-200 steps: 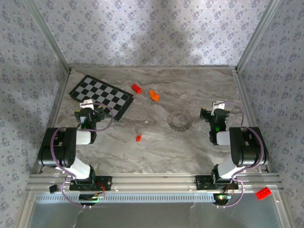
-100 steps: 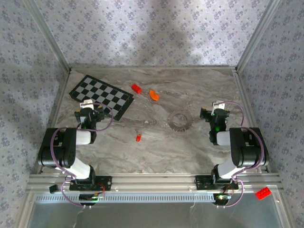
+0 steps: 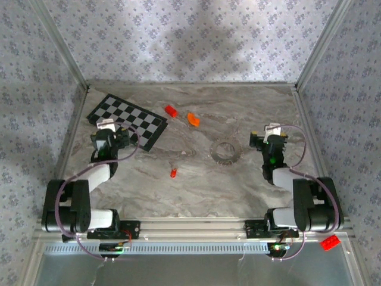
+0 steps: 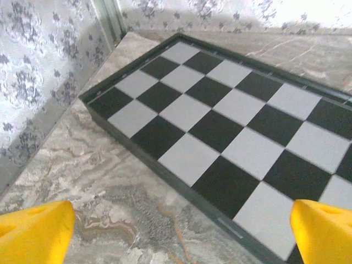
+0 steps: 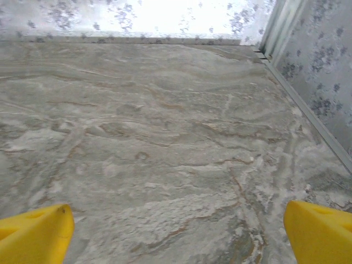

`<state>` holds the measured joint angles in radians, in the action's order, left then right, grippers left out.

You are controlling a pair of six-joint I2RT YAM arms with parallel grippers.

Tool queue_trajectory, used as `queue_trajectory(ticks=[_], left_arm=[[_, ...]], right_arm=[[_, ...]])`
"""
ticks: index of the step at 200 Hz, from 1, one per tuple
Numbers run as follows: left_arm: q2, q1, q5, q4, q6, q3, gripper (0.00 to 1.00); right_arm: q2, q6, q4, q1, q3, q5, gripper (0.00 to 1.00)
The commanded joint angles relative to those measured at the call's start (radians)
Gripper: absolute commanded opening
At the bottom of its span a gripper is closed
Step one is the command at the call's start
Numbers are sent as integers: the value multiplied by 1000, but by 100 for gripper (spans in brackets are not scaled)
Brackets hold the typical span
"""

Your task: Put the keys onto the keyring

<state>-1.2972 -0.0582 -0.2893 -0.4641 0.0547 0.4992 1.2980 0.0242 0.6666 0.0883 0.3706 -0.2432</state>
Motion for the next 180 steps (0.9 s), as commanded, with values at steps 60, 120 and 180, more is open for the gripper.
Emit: queue_trajectory(ticks=[60, 120, 180], left_arm=[[137, -132, 177, 496, 281, 180, 100], [85, -285, 390, 646, 325, 293, 100], [11, -425, 456, 668, 280, 358, 100]], right_arm=[[-232, -123, -546, 197, 197, -46, 100], [-255, -171, -792, 278, 296, 98, 100], [-270, -245, -915, 299, 311, 187, 100]])
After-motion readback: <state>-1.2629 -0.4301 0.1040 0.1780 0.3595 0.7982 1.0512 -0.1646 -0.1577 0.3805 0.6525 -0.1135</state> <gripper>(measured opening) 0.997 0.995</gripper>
